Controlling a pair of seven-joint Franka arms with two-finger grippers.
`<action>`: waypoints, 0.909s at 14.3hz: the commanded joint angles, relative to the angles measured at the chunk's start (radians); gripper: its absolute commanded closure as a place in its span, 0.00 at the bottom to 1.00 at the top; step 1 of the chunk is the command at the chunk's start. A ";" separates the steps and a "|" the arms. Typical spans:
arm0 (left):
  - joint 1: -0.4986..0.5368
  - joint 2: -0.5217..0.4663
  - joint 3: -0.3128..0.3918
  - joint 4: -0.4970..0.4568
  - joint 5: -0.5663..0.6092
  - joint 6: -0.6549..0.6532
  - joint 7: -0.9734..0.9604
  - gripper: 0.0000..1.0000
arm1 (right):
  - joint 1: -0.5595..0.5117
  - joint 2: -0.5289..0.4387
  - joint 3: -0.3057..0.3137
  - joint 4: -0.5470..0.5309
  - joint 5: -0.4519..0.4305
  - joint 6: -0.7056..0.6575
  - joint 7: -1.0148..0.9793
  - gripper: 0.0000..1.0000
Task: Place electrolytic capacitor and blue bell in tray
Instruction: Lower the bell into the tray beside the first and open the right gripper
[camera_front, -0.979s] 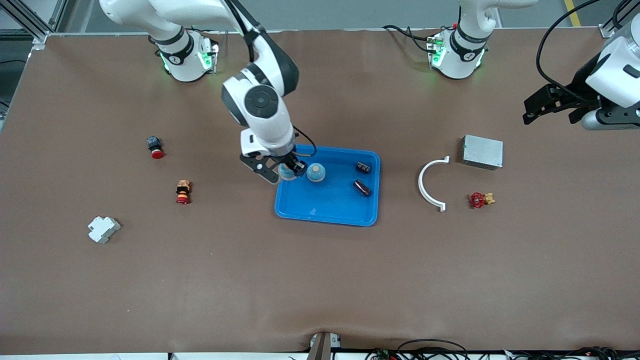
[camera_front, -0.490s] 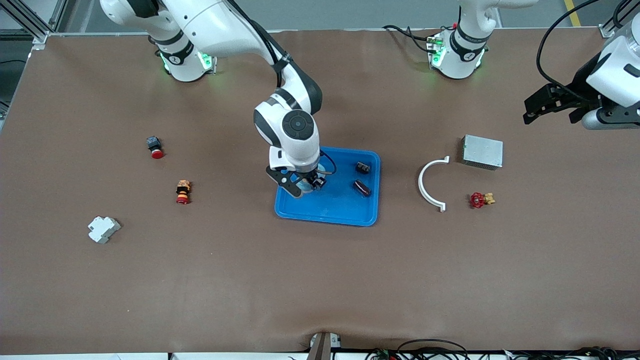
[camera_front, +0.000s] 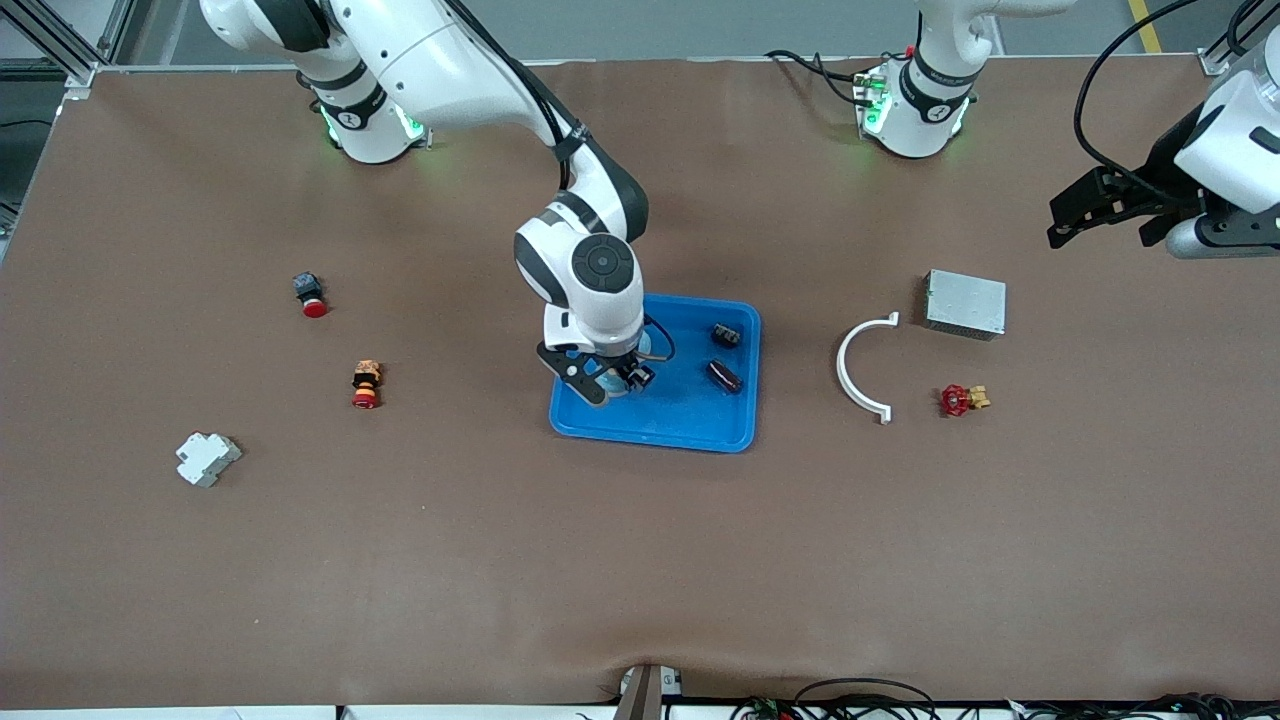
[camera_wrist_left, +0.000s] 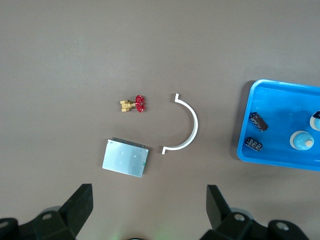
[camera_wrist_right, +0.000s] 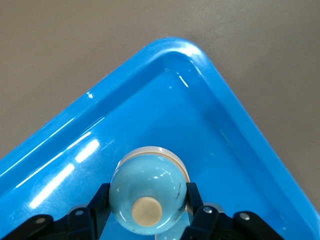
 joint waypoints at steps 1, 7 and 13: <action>0.008 -0.023 0.000 -0.014 -0.006 0.006 0.015 0.00 | 0.008 0.057 -0.010 0.069 -0.016 0.001 0.034 1.00; 0.018 -0.024 -0.017 -0.017 -0.006 0.003 0.007 0.00 | 0.004 0.105 -0.008 0.086 -0.014 0.002 0.051 1.00; 0.084 -0.026 -0.083 -0.017 -0.006 0.003 0.004 0.00 | 0.005 0.137 -0.008 0.108 -0.013 0.031 0.080 1.00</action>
